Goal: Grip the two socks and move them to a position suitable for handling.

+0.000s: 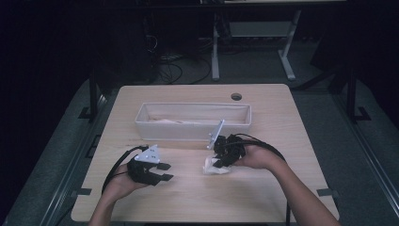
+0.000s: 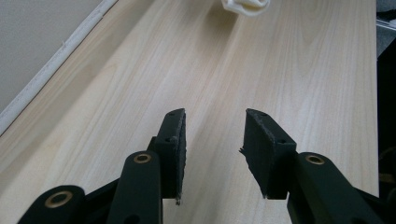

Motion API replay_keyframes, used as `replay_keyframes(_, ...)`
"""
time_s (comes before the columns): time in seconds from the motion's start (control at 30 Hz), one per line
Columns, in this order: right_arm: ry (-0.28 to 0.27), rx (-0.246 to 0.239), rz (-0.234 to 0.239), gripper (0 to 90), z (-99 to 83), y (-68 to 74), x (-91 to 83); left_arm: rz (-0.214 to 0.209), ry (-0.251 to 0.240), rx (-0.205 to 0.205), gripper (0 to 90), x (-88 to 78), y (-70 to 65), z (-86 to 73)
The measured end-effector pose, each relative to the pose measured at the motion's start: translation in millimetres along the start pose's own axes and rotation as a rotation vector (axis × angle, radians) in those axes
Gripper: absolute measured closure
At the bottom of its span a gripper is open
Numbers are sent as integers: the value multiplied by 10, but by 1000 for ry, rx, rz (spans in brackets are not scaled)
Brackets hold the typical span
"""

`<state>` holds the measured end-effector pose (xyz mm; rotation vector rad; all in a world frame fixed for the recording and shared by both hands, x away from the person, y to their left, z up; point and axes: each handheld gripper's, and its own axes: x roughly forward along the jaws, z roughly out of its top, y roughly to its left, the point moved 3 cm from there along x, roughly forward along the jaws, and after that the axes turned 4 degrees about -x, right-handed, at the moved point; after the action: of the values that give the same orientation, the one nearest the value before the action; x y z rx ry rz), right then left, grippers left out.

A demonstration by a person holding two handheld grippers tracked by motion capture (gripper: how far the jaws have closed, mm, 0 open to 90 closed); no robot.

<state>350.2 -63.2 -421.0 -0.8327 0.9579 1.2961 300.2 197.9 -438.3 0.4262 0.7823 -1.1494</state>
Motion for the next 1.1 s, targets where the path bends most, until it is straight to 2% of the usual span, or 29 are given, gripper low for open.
replay_keyframes(1.1,-75,40,-12,752,-111,-92,-299,17,-13,-9,552,-36,17,-8)
